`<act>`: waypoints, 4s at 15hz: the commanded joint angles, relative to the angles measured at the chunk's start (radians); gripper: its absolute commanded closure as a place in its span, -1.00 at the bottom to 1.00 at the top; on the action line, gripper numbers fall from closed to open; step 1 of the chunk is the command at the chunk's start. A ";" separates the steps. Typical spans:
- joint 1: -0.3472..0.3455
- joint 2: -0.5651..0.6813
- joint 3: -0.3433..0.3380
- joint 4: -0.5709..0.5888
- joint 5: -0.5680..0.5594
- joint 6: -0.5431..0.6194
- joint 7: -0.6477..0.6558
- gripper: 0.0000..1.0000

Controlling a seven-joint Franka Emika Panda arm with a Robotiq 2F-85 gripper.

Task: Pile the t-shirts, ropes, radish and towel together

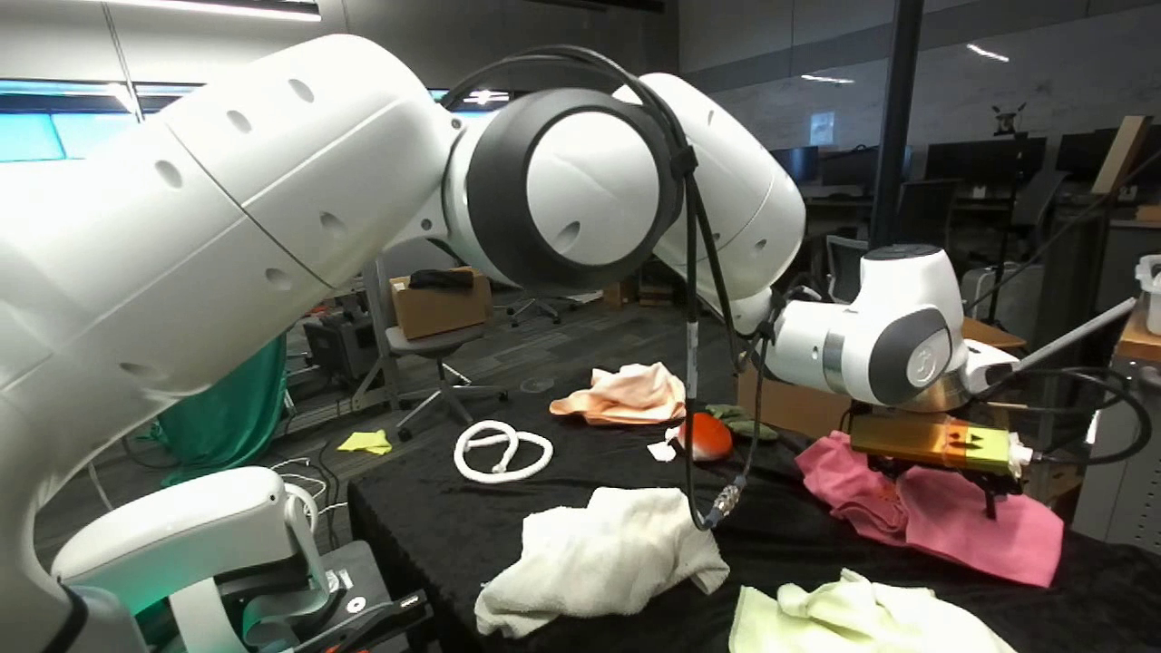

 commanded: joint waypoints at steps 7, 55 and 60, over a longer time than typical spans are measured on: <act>-0.008 0.041 -0.011 0.094 -0.018 -0.048 0.046 0.61; 0.090 -0.872 0.232 -1.044 0.386 -0.348 -0.273 -0.88; 0.145 -0.904 0.243 -1.030 0.292 -0.341 -0.171 -1.00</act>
